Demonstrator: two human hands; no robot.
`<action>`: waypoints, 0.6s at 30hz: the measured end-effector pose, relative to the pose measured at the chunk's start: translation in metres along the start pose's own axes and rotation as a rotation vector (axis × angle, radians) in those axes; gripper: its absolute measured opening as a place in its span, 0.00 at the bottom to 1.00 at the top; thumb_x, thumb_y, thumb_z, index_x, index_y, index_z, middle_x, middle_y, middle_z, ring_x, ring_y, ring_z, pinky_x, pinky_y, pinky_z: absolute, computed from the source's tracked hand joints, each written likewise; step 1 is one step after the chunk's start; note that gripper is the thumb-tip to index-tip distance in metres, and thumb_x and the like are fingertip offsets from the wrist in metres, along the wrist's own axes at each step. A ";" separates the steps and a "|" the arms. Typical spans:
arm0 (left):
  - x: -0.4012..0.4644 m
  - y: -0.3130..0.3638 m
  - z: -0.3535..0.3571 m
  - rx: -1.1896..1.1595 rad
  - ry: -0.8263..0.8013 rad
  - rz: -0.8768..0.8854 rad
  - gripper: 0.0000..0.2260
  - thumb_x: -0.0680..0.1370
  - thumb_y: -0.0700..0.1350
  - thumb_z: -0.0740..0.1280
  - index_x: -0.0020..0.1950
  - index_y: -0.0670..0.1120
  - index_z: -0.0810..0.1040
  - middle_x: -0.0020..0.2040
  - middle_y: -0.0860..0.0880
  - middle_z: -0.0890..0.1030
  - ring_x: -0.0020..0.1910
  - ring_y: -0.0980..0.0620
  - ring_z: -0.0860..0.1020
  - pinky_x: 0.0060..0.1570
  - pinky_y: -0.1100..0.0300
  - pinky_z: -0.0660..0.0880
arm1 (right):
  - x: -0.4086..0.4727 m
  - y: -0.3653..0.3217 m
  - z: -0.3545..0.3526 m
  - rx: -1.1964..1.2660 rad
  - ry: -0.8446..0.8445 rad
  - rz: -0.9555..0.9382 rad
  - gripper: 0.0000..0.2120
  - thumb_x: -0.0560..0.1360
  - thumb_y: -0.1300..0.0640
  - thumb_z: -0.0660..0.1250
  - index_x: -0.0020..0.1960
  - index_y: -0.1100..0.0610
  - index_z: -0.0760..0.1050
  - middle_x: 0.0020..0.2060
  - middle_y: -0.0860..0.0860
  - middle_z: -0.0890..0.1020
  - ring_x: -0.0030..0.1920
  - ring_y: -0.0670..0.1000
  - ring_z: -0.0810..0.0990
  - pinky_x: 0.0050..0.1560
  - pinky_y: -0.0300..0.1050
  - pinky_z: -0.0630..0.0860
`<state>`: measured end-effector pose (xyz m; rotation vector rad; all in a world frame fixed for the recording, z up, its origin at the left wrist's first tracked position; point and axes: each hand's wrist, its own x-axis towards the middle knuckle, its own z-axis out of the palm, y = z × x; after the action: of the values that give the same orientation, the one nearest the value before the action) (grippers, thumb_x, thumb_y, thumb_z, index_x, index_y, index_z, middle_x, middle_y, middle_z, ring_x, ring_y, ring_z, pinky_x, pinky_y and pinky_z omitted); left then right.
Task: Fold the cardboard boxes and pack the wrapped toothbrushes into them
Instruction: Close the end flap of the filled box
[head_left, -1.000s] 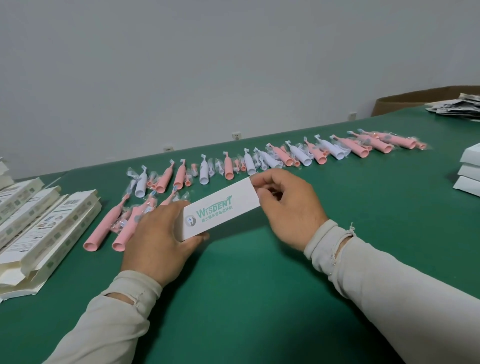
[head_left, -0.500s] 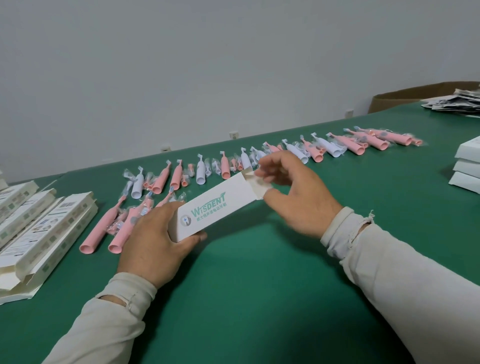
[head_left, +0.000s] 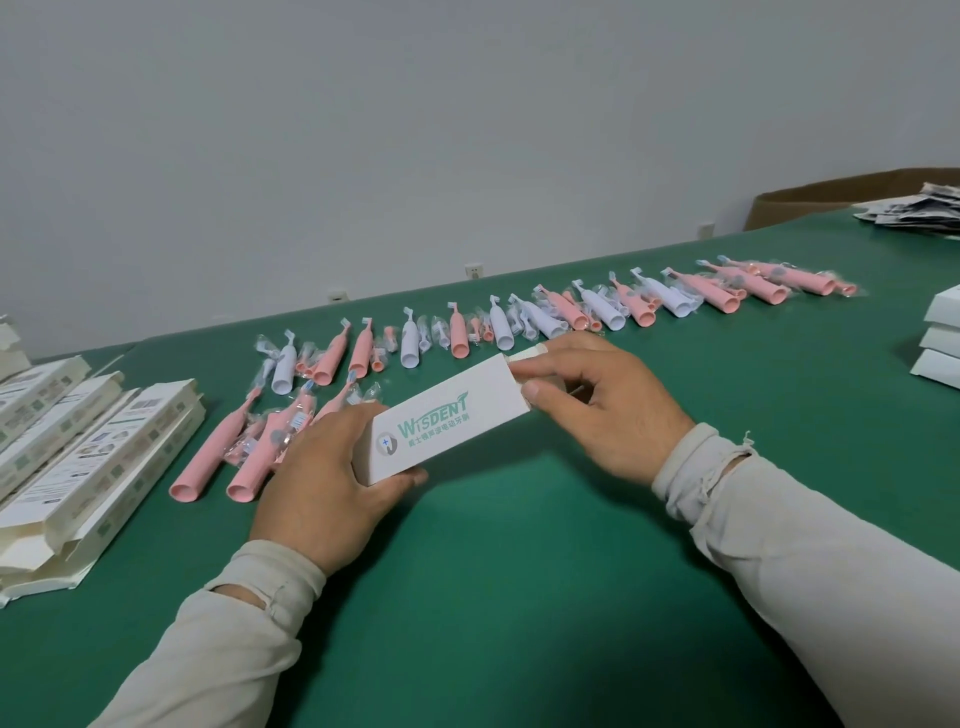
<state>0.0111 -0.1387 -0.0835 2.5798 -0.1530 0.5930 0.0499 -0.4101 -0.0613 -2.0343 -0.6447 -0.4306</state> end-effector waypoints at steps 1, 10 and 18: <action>0.000 -0.001 0.000 -0.005 0.001 0.002 0.25 0.68 0.59 0.76 0.62 0.59 0.74 0.53 0.57 0.78 0.50 0.53 0.73 0.48 0.52 0.71 | 0.000 -0.002 0.003 0.020 0.012 0.009 0.13 0.78 0.55 0.69 0.56 0.37 0.80 0.47 0.39 0.75 0.50 0.40 0.75 0.52 0.25 0.68; 0.000 0.003 -0.002 -0.003 0.047 -0.026 0.25 0.69 0.59 0.76 0.63 0.58 0.74 0.51 0.57 0.77 0.51 0.51 0.73 0.47 0.53 0.69 | 0.001 -0.010 0.010 0.352 0.186 0.113 0.14 0.74 0.51 0.72 0.56 0.40 0.74 0.45 0.42 0.84 0.42 0.40 0.79 0.49 0.36 0.75; -0.003 0.011 -0.006 0.063 0.056 -0.003 0.24 0.69 0.60 0.75 0.62 0.57 0.74 0.51 0.56 0.77 0.51 0.50 0.73 0.48 0.50 0.73 | 0.002 -0.011 0.013 0.427 0.231 0.211 0.04 0.73 0.59 0.76 0.40 0.53 0.82 0.35 0.45 0.84 0.36 0.44 0.80 0.41 0.47 0.82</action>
<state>0.0043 -0.1453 -0.0755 2.6202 -0.1137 0.6784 0.0451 -0.3938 -0.0594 -1.5962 -0.3404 -0.3600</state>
